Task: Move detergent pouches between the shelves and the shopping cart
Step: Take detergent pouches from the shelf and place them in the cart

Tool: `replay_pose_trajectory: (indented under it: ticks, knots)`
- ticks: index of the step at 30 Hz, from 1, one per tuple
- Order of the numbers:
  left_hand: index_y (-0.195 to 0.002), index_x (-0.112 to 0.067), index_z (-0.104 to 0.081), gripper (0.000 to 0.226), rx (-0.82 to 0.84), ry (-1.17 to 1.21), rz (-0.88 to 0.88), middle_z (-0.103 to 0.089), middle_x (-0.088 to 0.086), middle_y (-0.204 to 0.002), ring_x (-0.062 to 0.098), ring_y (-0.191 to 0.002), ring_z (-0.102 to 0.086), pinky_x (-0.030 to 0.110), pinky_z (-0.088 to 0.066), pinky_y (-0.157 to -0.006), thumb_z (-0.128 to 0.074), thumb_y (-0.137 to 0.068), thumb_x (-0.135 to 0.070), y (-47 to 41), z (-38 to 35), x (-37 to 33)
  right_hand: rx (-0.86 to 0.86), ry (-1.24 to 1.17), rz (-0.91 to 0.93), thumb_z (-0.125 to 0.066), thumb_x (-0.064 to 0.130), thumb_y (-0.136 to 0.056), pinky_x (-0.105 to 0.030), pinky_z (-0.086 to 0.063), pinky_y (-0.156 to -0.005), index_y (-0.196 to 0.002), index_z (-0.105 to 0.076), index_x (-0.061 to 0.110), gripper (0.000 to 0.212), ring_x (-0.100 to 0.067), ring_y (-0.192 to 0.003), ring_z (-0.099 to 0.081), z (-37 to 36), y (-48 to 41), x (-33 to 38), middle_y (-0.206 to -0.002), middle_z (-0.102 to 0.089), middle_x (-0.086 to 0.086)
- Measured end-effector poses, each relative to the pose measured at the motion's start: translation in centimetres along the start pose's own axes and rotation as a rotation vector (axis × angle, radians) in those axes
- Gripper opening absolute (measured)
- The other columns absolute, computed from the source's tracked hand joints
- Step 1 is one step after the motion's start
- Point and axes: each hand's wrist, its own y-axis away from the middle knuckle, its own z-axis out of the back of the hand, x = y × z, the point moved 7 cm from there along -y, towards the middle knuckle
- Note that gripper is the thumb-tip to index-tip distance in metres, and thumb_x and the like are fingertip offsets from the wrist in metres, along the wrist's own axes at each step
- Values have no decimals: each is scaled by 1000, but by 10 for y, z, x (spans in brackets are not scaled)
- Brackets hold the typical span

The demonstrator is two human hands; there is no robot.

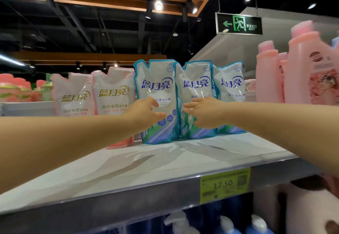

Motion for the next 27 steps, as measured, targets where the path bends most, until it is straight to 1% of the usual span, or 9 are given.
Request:
replay_pose_trajectory:
  ticks: [3, 5, 8, 10, 13, 17, 21, 24, 27]
  knots:
    - [-123, -19, -53, 36, -3, -6, -2, -57, 2, -126, 16, -101, -52, 28, -42, -84, -51, -93, -38, 18, 9, -14, -105, -90, -37, -38, 22, -97, -46, -20, -116, -149, -22, 20, 55, -25, -142, -22, 21, 22, -2, -157, -21, 0]
    - [-123, -16, -55, 35, -3, -27, -5, -58, 4, -126, 20, -109, -53, 32, -42, -90, -47, -95, -36, 31, 14, -24, -176, -172, -73, -39, 26, -96, -44, -34, -108, -141, -39, 17, 45, -27, -130, -41, 35, 38, -2, -145, -42, -4]
    - [-126, -13, -55, 39, -1, -52, -13, -58, 8, -127, 24, -116, -52, 35, -42, -95, -43, -97, -35, 54, 21, -39, -237, -336, -120, -38, 25, -96, -42, -43, -99, -129, -52, 14, 37, -28, -117, -51, 52, 69, 1, -131, -55, -7]
    - [-125, -11, -57, 39, -19, -61, -19, -60, 9, -123, 25, -113, -54, 34, -43, -93, -42, -97, -34, 71, 26, -50, -281, -387, -123, -38, 26, -97, -42, -44, -98, -126, -55, 13, 36, -28, -115, -53, 63, 93, 6, -127, -58, -8]
    - [-116, -13, -62, 35, -42, -52, -46, -67, 6, -108, 23, -100, -61, 34, -48, -88, -44, -96, -35, 93, 35, -65, -362, -444, -119, -41, 26, -96, -44, -44, -97, -121, -59, 12, 34, -29, -112, -55, 80, 131, 13, -122, -62, -9]
    - [-96, -15, -68, 25, -60, 12, -100, -69, -2, -84, 22, -89, -65, 41, -52, -87, -50, -94, -32, 127, 41, -86, -474, -616, -155, -44, 24, -93, -42, -44, -98, -115, -64, 17, 30, -27, -113, -55, 98, 184, 18, -119, -64, -5]
    - [-71, -23, -62, 23, -88, 190, -141, -62, -7, -67, 19, -78, -61, 35, -49, -82, -53, -92, -27, 169, 40, -117, -582, -818, -219, -48, 23, -92, -32, -45, -93, -110, -67, 21, 27, -18, -107, -57, 104, 246, 20, -114, -67, 1]
    - [-79, -20, -65, 20, -87, 260, -182, -62, -10, -68, 18, -80, -60, 29, -44, -75, -51, -92, -26, 209, 30, -145, -657, -1038, -292, -54, 23, -89, -27, -44, -86, -101, -68, 23, 19, -12, -97, -59, 96, 297, 20, -98, -66, 5]
    - [-84, -11, -68, 26, -87, 318, -225, -68, 2, -79, 20, -83, -60, 30, -44, -79, -53, -87, -32, 256, 11, -168, -691, -1281, -326, -62, 23, -84, -23, -44, -78, -95, -60, 27, 12, -9, -86, -59, 78, 355, 38, -83, -62, 13]
